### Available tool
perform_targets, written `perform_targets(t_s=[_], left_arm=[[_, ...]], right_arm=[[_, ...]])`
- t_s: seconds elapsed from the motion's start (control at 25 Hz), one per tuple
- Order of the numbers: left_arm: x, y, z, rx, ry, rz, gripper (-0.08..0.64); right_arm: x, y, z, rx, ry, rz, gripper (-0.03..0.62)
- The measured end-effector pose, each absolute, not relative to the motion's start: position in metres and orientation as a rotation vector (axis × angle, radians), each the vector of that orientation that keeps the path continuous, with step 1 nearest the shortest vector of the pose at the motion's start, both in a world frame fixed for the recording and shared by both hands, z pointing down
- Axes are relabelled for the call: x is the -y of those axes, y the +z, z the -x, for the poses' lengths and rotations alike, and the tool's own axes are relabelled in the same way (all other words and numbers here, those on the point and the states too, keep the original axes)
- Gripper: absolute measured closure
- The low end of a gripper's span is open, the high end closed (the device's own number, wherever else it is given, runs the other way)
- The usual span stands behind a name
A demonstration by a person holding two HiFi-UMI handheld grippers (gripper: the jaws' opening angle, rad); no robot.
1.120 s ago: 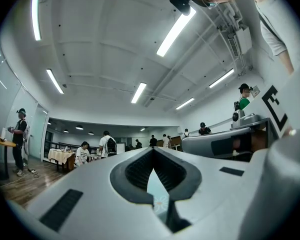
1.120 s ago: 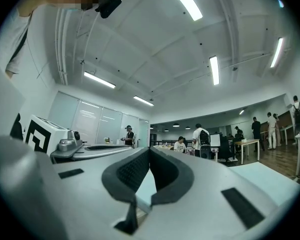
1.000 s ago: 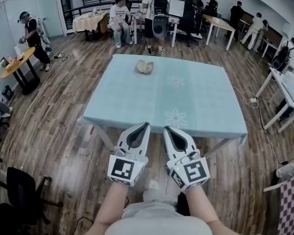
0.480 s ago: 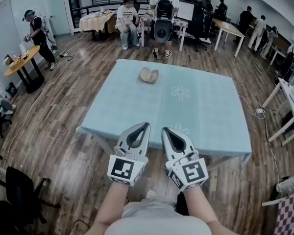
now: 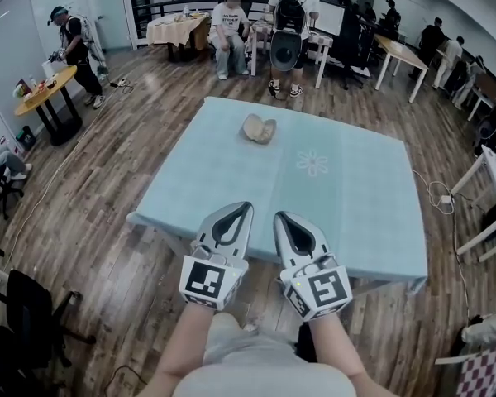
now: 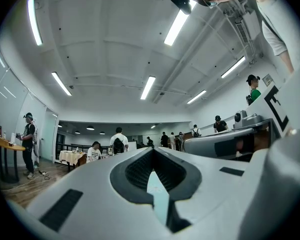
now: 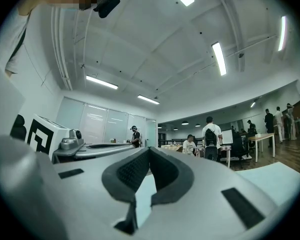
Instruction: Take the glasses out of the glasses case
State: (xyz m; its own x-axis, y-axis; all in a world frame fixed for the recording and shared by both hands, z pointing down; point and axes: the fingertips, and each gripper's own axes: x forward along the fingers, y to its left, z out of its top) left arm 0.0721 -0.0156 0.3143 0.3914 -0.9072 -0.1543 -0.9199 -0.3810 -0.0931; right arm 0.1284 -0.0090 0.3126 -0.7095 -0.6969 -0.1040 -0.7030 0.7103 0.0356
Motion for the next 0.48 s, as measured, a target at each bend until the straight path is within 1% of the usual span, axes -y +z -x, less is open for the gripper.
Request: perform_targets(t_s=[0.48], left_arm=[[0.065, 0.315, -0.069, -1.612, 0.102, 2.487, 0.552]], right_arm=[[0.055, 0.316, -0.130, -2.795, 0.079, 1.187, 0.584]])
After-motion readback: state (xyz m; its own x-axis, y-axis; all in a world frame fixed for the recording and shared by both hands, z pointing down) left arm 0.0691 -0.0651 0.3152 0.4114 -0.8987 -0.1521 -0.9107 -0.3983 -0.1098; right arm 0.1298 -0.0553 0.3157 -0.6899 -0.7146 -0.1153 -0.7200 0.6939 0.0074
